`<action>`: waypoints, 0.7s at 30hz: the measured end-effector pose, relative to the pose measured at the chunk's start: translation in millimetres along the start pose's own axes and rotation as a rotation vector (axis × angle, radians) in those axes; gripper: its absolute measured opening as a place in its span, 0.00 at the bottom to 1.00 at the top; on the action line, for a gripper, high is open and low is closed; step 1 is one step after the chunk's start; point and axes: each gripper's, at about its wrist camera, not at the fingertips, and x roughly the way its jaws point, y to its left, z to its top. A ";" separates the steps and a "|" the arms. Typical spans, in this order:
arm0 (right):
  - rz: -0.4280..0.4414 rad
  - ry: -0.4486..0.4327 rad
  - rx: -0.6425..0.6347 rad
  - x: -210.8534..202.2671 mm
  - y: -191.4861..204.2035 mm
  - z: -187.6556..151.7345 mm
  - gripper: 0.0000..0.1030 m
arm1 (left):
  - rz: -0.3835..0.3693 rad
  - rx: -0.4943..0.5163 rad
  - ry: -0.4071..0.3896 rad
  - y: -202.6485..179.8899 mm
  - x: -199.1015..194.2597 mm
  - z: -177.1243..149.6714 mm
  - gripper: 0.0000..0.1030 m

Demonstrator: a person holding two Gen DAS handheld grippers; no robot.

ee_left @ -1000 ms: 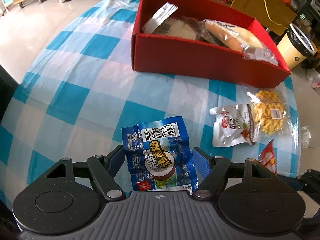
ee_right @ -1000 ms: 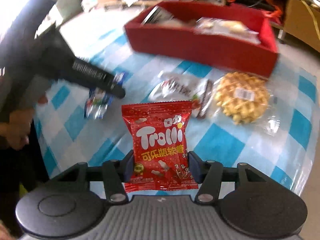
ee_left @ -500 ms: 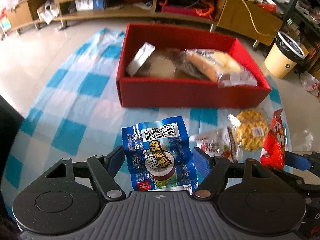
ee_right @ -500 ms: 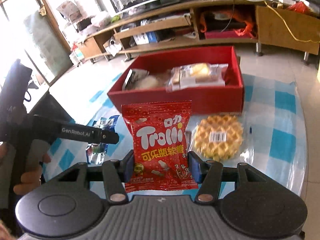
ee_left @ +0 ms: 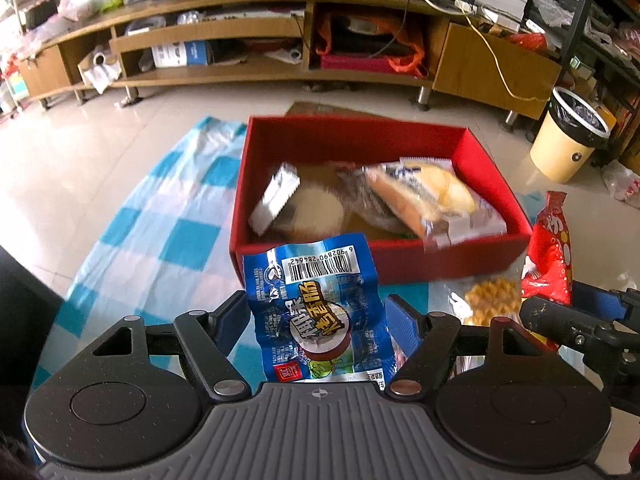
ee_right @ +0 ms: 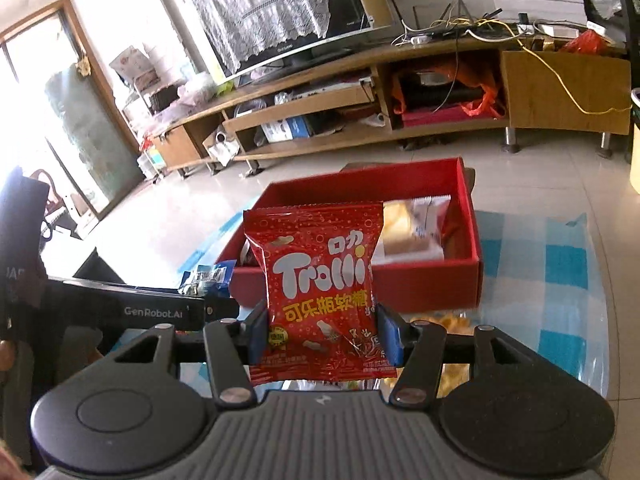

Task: Organize snacks
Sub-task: 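Carry the sausage packet and Trolli bag over the red box with both tools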

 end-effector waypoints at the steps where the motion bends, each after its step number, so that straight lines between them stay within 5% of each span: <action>1: -0.001 -0.003 0.002 1.8 -1.2 2.4 0.52 | 0.006 0.002 -0.009 -0.4 0.4 4.3 0.76; 21: 0.002 -0.079 0.044 26.4 -21.4 44.8 0.52 | 0.052 0.007 -0.032 -0.7 23.9 42.8 0.76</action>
